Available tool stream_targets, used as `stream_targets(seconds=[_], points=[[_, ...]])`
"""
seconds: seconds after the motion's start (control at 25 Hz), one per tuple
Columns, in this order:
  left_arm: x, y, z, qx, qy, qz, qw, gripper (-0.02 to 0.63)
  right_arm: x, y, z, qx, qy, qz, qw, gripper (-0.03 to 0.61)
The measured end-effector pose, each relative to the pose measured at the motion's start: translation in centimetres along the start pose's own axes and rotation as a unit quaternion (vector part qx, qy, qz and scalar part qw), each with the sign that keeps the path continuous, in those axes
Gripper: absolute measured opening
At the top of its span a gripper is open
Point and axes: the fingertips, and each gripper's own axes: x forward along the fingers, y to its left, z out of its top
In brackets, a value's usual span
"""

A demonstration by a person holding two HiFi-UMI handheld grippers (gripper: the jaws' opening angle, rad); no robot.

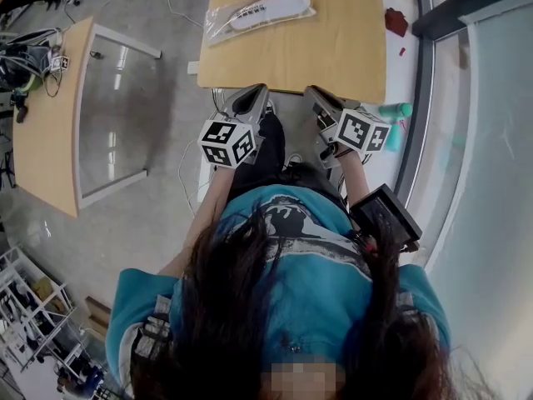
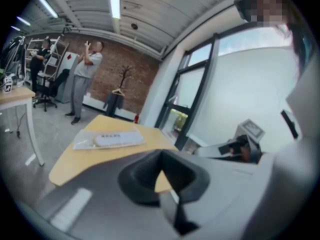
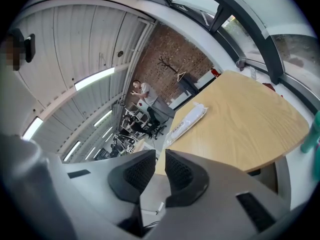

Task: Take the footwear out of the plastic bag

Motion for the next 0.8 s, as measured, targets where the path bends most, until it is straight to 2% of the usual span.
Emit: stream_targets(seconds=[0.16, 0.4, 0.64, 0.8], points=[[3.9, 3.7, 3.1, -0.001, -0.005, -0.013, 0.9999, 0.003, 3.7, -1.3, 3.6, 0.001, -0.002, -0.019, 1.000, 0.067], [7.6, 9.8, 6.5, -0.015, -0.003, -0.023, 0.9996, 0.003, 9.0, -2.1, 6.8, 0.009, 0.002, -0.049, 0.999, 0.067], [10.1, 14.4, 7.7, -0.031, 0.009, -0.037, 0.9988, 0.003, 13.1, -4.1, 9.0, 0.018, -0.008, -0.111, 0.994, 0.067], [11.0, 17.2, 8.2, -0.041, 0.009, -0.046, 0.9981, 0.003, 15.2, -4.9, 9.5, 0.042, -0.015, -0.121, 0.992, 0.067]])
